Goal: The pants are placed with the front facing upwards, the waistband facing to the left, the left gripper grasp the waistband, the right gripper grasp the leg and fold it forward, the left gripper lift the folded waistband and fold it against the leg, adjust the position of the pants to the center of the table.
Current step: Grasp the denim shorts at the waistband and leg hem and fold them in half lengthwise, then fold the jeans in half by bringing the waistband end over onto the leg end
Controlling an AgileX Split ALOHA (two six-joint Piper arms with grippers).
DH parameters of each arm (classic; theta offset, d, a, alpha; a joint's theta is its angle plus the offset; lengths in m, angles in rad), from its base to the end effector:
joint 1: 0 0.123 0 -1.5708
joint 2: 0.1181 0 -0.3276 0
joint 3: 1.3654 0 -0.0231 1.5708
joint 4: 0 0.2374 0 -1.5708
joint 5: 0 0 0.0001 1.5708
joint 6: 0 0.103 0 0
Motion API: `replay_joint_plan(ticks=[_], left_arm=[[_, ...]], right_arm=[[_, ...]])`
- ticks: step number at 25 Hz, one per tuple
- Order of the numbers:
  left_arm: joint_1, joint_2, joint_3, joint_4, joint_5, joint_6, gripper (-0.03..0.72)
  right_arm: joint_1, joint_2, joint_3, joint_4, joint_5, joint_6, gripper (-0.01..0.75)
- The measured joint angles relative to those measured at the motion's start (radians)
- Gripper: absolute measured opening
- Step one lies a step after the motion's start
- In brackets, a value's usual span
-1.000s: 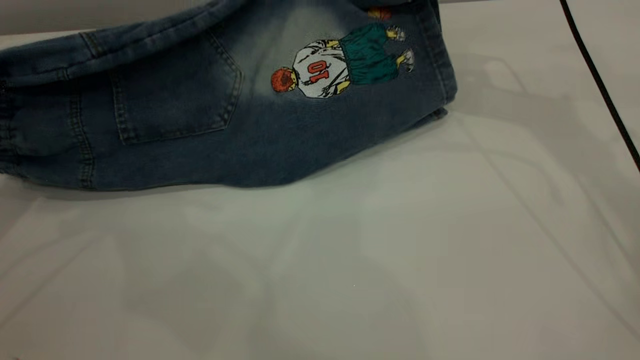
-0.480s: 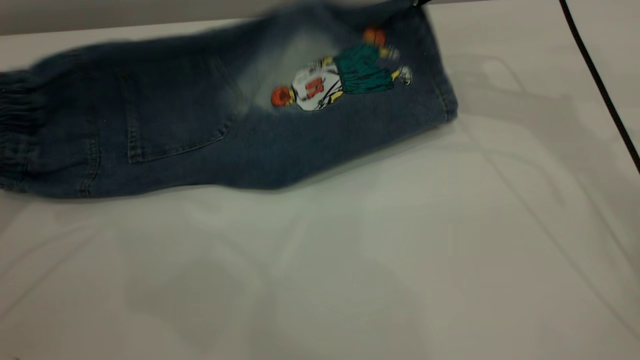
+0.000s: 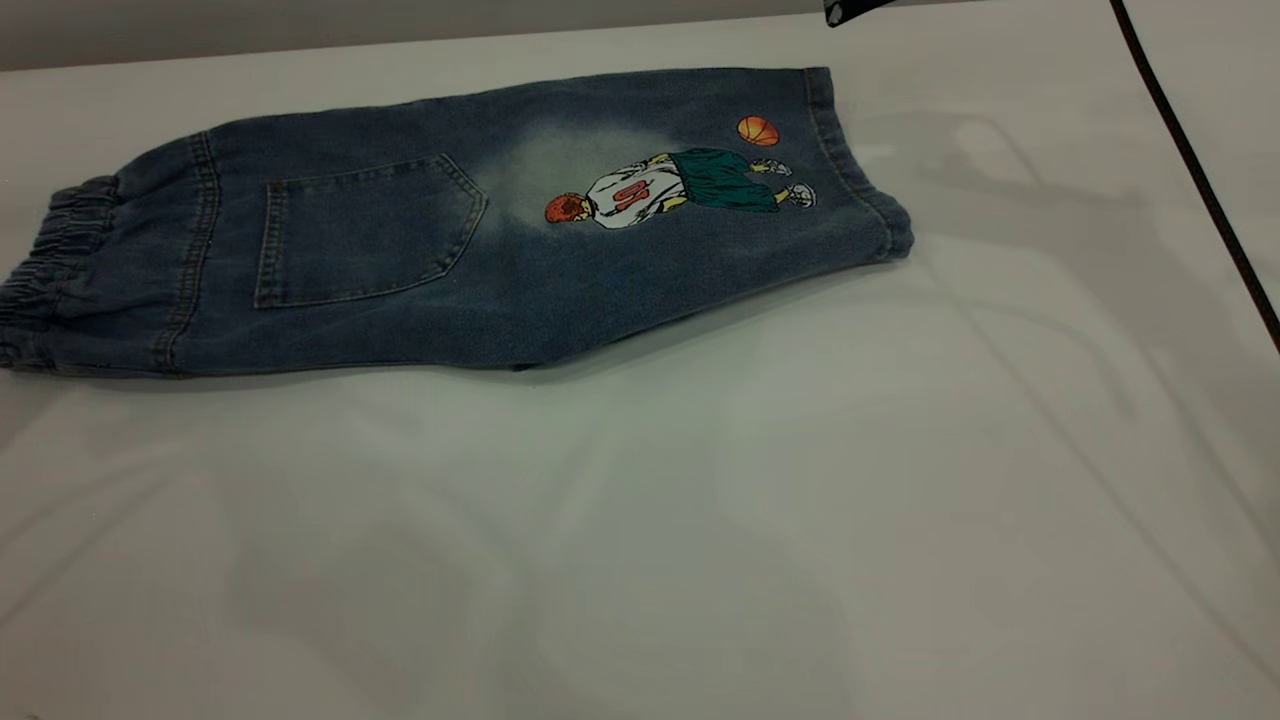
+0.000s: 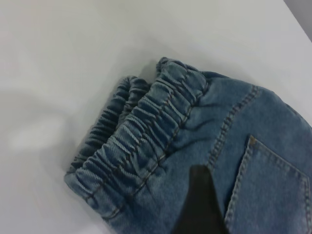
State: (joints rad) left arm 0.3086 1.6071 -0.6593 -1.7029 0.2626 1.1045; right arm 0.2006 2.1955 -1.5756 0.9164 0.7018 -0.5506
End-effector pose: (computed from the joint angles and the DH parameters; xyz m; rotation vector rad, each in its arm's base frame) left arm 0.2846 0.0628 0.2087 -0.9477 2.2127 -0.4491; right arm 0.4647 0.1484 0.1888 -0.1643 2.5825 0.8545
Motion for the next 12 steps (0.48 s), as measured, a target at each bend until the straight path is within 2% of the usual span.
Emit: replay_joint_plan(ticks=[2, 5, 10, 12], left_arm=[[0.044, 0.0, 0.0, 0.065, 0.046, -0.044, 0.492], [0.147, 0.026, -0.003, 0.206, 0.123, -0.15, 0.492], [0.351, 0.13, -0.039, 0.462, 0.347, -0.29, 0.492], [0.398, 0.181, -0.063, 0.528, 0.4, -0.315, 0.492]], right_arm=[[0.0, 0.0, 0.0, 0.0, 0.014, -0.023, 0.293], [0.0, 0.0, 0.0, 0.0, 0.018, -0.037, 0.314], [0.0, 0.0, 0.0, 0.0, 0.03, -0.055, 0.35], [0.0, 0.0, 0.0, 0.002, 0.037, -0.055, 0.353]])
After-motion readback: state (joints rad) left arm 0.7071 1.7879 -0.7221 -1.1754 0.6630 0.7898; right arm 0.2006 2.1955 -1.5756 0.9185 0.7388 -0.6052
